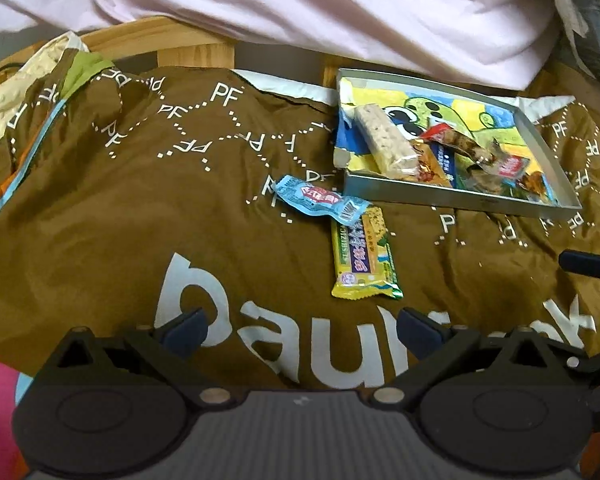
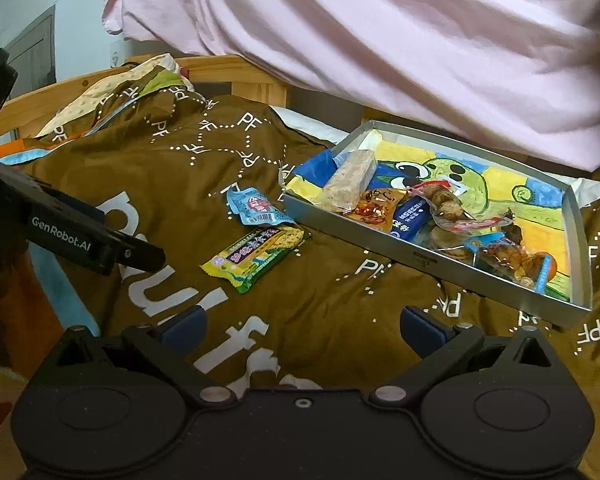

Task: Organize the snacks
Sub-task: 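Move both open tools back over the remaining packets beside the tray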

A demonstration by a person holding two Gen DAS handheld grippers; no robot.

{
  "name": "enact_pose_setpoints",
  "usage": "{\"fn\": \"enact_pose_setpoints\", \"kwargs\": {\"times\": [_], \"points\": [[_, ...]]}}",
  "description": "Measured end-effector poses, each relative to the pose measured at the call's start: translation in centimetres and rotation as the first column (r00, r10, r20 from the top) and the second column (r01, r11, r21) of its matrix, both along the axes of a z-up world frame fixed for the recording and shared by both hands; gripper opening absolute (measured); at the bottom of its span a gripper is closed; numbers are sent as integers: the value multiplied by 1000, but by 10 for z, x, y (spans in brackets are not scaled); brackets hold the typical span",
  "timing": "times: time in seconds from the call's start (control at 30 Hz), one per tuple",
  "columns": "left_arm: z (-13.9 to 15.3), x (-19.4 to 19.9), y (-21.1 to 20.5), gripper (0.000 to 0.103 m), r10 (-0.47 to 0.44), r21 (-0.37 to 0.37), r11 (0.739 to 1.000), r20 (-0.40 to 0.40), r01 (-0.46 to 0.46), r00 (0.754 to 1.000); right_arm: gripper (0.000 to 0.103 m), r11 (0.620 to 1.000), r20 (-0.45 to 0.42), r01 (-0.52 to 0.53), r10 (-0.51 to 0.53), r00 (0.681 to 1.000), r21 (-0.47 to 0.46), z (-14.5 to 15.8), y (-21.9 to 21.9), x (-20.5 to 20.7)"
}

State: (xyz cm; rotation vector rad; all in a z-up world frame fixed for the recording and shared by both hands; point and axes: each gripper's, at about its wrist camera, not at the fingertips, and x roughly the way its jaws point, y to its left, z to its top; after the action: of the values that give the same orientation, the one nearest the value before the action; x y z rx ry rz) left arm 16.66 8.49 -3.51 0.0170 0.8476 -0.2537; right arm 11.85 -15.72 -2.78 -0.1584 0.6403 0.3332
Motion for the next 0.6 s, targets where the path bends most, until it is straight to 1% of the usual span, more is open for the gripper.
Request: {"fn": "enact_pose_setpoints", "kwargs": {"times": [0.23,0.43,0.53,0.6], "points": [[-4,14,-1,102,22,-26,999,-5,-22,1000,102,1000,-5,2,-2,1000,18,-7,5,18],[-5,32,-6,102,36,-49,998,22,-35,999,102,999,-25,24,-23,999,35,-17,10,35],[-7,41,-15,102,55,-7,998,47,-55,997,102,999,-22,13,-12,1000,35,-22,16,45],[-8,47,-20,102,61,9,998,59,-62,996,102,999,-26,18,-17,1000,43,-25,19,52]]}}
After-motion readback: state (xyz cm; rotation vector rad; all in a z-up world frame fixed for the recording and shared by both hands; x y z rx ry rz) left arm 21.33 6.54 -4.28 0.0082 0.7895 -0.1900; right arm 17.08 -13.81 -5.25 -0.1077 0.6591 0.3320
